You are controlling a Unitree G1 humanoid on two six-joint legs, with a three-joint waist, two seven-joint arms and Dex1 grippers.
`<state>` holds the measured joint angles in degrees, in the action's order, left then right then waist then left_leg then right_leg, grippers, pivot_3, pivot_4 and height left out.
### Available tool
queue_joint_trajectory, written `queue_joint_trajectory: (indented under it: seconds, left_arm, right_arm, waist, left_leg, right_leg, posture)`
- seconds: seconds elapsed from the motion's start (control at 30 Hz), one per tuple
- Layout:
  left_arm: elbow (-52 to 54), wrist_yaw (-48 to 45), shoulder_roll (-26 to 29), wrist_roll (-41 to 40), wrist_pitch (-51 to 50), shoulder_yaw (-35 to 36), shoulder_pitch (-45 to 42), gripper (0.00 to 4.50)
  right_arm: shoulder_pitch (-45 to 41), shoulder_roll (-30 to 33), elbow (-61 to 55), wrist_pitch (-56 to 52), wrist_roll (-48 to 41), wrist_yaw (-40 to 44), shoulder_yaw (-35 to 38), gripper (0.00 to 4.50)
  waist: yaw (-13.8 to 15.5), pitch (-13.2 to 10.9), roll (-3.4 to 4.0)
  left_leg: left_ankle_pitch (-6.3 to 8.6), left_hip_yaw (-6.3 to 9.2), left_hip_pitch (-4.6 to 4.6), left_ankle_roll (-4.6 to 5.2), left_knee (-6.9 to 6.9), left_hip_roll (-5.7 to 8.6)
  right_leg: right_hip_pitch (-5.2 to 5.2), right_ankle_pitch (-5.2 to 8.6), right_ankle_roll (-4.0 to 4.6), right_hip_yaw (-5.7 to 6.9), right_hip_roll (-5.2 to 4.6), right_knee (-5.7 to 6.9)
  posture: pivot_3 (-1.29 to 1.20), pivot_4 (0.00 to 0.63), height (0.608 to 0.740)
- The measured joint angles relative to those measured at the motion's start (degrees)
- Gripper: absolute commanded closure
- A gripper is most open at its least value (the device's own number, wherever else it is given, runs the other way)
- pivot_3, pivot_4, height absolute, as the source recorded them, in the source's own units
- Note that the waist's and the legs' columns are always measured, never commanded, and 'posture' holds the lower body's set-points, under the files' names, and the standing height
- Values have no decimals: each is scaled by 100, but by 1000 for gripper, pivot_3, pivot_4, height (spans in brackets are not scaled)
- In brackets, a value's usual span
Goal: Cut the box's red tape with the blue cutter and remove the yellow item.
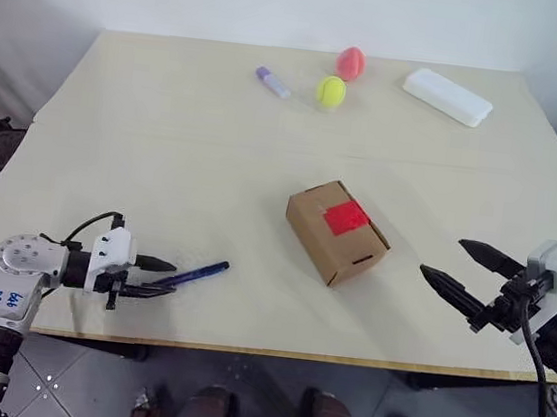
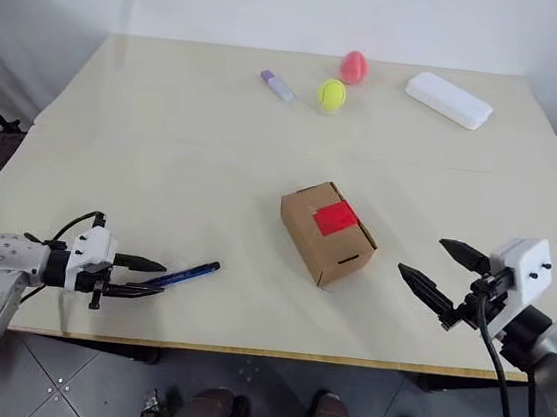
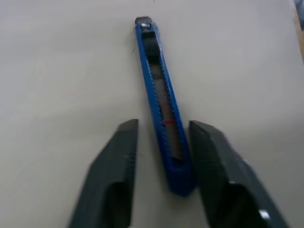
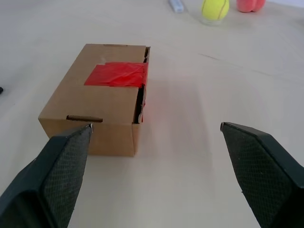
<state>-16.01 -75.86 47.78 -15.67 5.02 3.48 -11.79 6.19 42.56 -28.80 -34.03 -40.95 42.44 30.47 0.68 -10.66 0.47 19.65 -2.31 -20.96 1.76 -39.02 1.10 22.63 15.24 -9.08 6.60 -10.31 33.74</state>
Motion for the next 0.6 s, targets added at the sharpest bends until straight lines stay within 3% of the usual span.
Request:
queue_joint_trajectory:
  seconds: [0.07, 0.4, 0.53, 0.6]
  left_arm:
    - [21, 9, 14, -1, 10, 4, 46, 4115]
    - [177, 122, 40, 2, 189, 5, 208, 4113]
    - [236, 171, 36, 16, 252, -10, 208, 4113]
    - [325, 194, 30, 24, 200, -48, 199, 4113]
  right_arm:
    - [-121, 2, 12, 1, 2, -5, -29, 0]
    - [-823, 365, 102, -127, -25, 100, -428, 0]
    - [-1424, 575, -157, -629, -180, -70, -1007, 0]
    - [-1829, 730, -409, -1013, -317, -144, -1457, 383]
  waist:
    - [-19, 5, 8]
    - [-52, 12, 20]
    - [-59, 12, 26]
    - [-60, 11, 26]
  left_leg:
    - [1, -1, 1, 1, 0, 0]
    - [3, -1, 0, 3, 0, 0]
    - [3, -1, 0, 3, -1, 0]
    - [3, 2, -2, 2, -1, -1]
  right_leg:
    - [0, 0, 0, 0, 0, 0]
    - [0, 0, 0, 1, -3, -2]
    - [1, 0, 0, 1, -6, -5]
    - [2, 0, 0, 2, -7, -6]
  posture:
    - [0, 150, 740]
    - [0, 150, 740]
    - [0, 150, 740]
    - [0, 150, 740]
